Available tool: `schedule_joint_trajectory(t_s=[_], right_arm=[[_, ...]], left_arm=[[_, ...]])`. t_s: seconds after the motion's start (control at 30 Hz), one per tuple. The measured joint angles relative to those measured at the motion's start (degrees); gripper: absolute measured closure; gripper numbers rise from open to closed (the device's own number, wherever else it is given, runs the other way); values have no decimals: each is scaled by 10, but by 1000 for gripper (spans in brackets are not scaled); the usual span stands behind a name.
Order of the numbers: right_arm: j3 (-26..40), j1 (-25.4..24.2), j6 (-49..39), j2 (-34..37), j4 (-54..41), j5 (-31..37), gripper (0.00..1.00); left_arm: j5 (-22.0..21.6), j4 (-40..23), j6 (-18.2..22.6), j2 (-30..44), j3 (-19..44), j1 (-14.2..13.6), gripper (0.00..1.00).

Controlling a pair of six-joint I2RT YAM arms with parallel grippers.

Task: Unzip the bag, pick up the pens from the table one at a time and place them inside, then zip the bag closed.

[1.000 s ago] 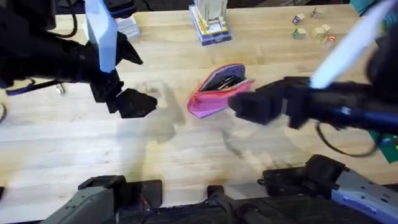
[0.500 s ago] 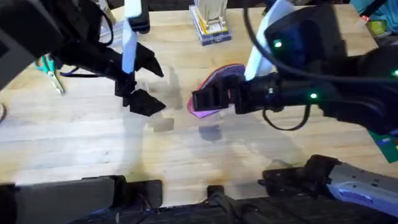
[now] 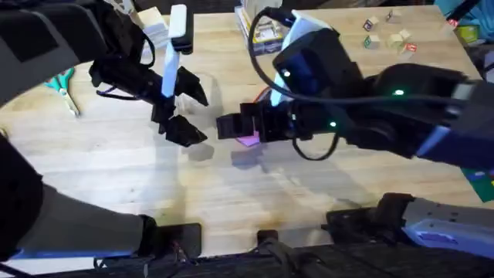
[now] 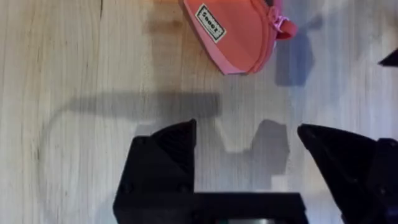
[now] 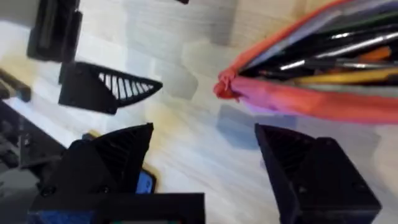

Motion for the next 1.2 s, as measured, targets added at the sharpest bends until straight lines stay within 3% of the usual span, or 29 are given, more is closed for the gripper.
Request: schedule_joint_trajectory(t_s=[0.2, 0.37, 0.57, 0.8, 0.9, 1.2], right_arm=[[0, 0, 6, 63, 73, 10, 5], [0, 0, 10, 93, 90, 40, 125], [0, 0, 11, 100, 89, 62, 448], [0, 0, 11, 100, 88, 69, 697], [0, 0, 12, 100, 89, 70, 936], [0, 0, 11, 98, 90, 70, 969]], left_arm=[[0, 7, 8, 0, 0, 0, 7], [0, 7, 8, 0, 0, 0, 8], [0, 9, 8, 0, 0, 0, 8], [0, 9, 8, 0, 0, 0, 8], [0, 9, 8, 0, 0, 0, 8], [-1, 9, 8, 0, 0, 0, 8]])
